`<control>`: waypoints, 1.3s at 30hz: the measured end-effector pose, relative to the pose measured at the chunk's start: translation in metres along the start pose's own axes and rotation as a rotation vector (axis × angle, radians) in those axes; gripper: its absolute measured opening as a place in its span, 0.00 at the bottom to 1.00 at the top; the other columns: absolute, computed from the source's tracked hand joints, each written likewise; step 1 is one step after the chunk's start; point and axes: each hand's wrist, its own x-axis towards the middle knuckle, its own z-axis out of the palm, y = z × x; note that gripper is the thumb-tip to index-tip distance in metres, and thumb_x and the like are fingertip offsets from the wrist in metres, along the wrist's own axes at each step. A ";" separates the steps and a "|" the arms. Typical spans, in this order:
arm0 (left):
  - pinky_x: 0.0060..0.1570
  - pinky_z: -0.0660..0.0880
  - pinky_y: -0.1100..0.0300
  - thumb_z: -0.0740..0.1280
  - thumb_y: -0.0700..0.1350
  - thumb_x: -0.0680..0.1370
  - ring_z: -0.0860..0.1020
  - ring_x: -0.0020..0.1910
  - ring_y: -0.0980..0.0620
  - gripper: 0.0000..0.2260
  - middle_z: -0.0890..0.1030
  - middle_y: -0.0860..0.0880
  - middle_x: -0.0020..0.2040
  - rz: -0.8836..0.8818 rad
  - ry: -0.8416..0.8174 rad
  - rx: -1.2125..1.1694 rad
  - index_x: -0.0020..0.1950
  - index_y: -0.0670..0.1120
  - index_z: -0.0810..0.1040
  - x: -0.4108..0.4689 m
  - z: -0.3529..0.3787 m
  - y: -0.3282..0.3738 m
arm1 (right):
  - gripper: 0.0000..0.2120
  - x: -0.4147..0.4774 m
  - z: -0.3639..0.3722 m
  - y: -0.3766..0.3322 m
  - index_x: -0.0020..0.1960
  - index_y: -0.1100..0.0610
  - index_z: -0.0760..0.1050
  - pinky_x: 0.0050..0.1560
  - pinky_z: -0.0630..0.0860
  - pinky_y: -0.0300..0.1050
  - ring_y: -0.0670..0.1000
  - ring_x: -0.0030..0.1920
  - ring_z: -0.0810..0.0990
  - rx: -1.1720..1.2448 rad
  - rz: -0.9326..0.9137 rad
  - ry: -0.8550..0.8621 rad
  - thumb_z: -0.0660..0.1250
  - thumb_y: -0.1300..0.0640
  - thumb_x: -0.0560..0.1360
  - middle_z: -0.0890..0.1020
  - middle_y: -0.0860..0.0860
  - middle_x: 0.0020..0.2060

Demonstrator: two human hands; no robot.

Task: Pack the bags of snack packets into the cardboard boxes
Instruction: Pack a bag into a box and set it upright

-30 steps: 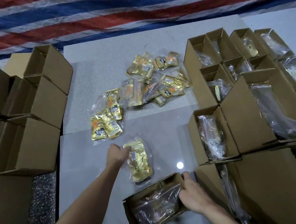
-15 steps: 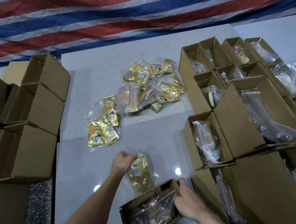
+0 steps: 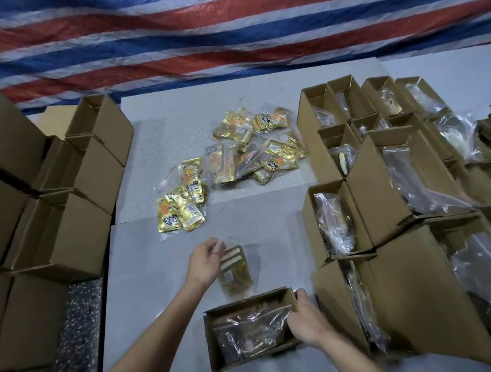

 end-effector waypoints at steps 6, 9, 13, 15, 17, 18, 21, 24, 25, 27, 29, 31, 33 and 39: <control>0.32 0.66 0.70 0.71 0.45 0.78 0.73 0.30 0.63 0.10 0.78 0.57 0.30 0.038 0.009 -0.172 0.37 0.46 0.82 -0.035 -0.016 0.016 | 0.14 -0.002 0.011 0.010 0.59 0.54 0.64 0.33 0.83 0.49 0.58 0.54 0.78 0.154 0.080 -0.026 0.57 0.62 0.75 0.75 0.53 0.58; 0.31 0.66 0.69 0.76 0.47 0.73 0.71 0.28 0.62 0.11 0.76 0.55 0.29 0.032 -0.002 -0.234 0.36 0.41 0.82 -0.047 -0.027 0.022 | 0.15 -0.002 0.015 0.013 0.60 0.53 0.63 0.32 0.82 0.47 0.58 0.54 0.78 0.166 0.085 -0.028 0.56 0.62 0.75 0.74 0.54 0.60; 0.32 0.67 0.68 0.73 0.47 0.76 0.73 0.30 0.63 0.12 0.77 0.53 0.29 0.143 0.026 -0.146 0.36 0.41 0.81 -0.062 -0.035 0.034 | 0.13 -0.002 0.017 0.013 0.59 0.55 0.62 0.32 0.83 0.50 0.58 0.54 0.78 0.171 0.086 -0.017 0.56 0.62 0.75 0.74 0.54 0.59; 0.37 0.69 0.63 0.69 0.48 0.79 0.74 0.34 0.61 0.11 0.80 0.50 0.34 0.233 0.023 -0.045 0.39 0.43 0.80 -0.070 -0.036 0.039 | 0.14 -0.002 0.016 0.014 0.60 0.55 0.62 0.32 0.83 0.51 0.59 0.54 0.79 0.167 0.090 -0.017 0.57 0.62 0.75 0.73 0.54 0.59; 0.42 0.72 0.60 0.66 0.49 0.81 0.78 0.39 0.59 0.10 0.82 0.53 0.38 0.290 0.006 0.027 0.42 0.47 0.80 -0.079 -0.039 0.043 | 0.15 -0.002 0.016 0.014 0.61 0.54 0.62 0.31 0.83 0.50 0.59 0.54 0.79 0.163 0.094 -0.025 0.56 0.62 0.75 0.73 0.54 0.60; 0.45 0.73 0.59 0.65 0.49 0.82 0.79 0.42 0.59 0.10 0.83 0.56 0.40 0.319 -0.001 0.054 0.43 0.48 0.80 -0.085 -0.041 0.045 | 0.15 -0.002 0.016 0.015 0.62 0.54 0.62 0.30 0.82 0.48 0.59 0.54 0.78 0.162 0.094 -0.028 0.56 0.62 0.76 0.73 0.54 0.60; 0.47 0.75 0.62 0.62 0.50 0.83 0.80 0.46 0.62 0.10 0.83 0.62 0.43 0.393 -0.005 0.045 0.46 0.49 0.80 -0.103 -0.052 0.056 | 0.16 -0.002 0.017 0.016 0.62 0.54 0.62 0.29 0.81 0.46 0.59 0.54 0.79 0.157 0.084 -0.025 0.57 0.61 0.76 0.74 0.54 0.61; 0.45 0.72 0.69 0.62 0.49 0.83 0.80 0.47 0.64 0.10 0.84 0.62 0.44 0.435 0.019 -0.040 0.45 0.48 0.79 -0.121 -0.063 0.071 | 0.15 -0.002 0.017 0.017 0.63 0.54 0.61 0.31 0.83 0.48 0.58 0.54 0.79 0.162 0.076 -0.022 0.59 0.58 0.78 0.74 0.52 0.60; 0.46 0.72 0.69 0.62 0.49 0.83 0.80 0.48 0.63 0.11 0.84 0.61 0.45 0.440 0.011 -0.073 0.45 0.48 0.79 -0.128 -0.066 0.076 | 0.15 -0.002 0.017 0.017 0.64 0.54 0.61 0.32 0.83 0.48 0.58 0.54 0.79 0.166 0.077 -0.025 0.59 0.58 0.78 0.74 0.52 0.60; 0.48 0.74 0.68 0.61 0.49 0.83 0.81 0.49 0.60 0.11 0.85 0.56 0.47 0.427 -0.020 -0.151 0.45 0.47 0.78 -0.140 -0.069 0.086 | 0.16 -0.003 0.017 0.016 0.64 0.54 0.61 0.32 0.83 0.49 0.57 0.53 0.80 0.171 0.086 -0.025 0.59 0.59 0.78 0.74 0.53 0.60; 0.48 0.76 0.67 0.61 0.48 0.83 0.83 0.50 0.57 0.12 0.86 0.53 0.48 0.395 -0.047 -0.249 0.45 0.44 0.77 -0.150 -0.071 0.092 | 0.15 -0.004 0.018 0.015 0.64 0.54 0.61 0.32 0.83 0.48 0.57 0.53 0.80 0.173 0.090 -0.025 0.58 0.59 0.78 0.74 0.53 0.60; 0.50 0.81 0.60 0.61 0.47 0.83 0.84 0.50 0.53 0.12 0.86 0.49 0.49 0.341 -0.076 -0.385 0.46 0.41 0.75 -0.157 -0.070 0.094 | 0.14 -0.004 0.018 0.014 0.63 0.55 0.61 0.32 0.83 0.49 0.57 0.53 0.79 0.177 0.082 -0.020 0.59 0.58 0.78 0.74 0.52 0.59; 0.51 0.82 0.52 0.61 0.48 0.83 0.84 0.51 0.50 0.12 0.86 0.47 0.50 0.291 -0.094 -0.462 0.48 0.39 0.75 -0.161 -0.067 0.090 | 0.14 -0.005 0.018 0.014 0.63 0.55 0.62 0.34 0.84 0.51 0.56 0.52 0.79 0.185 0.069 -0.021 0.60 0.55 0.79 0.74 0.51 0.57; 0.55 0.78 0.56 0.58 0.55 0.83 0.82 0.53 0.58 0.12 0.83 0.58 0.51 0.447 -0.131 -0.055 0.53 0.52 0.79 -0.158 -0.048 0.051 | 0.16 0.000 0.018 0.013 0.64 0.56 0.61 0.32 0.83 0.51 0.59 0.54 0.80 0.187 0.096 -0.027 0.60 0.56 0.79 0.75 0.55 0.59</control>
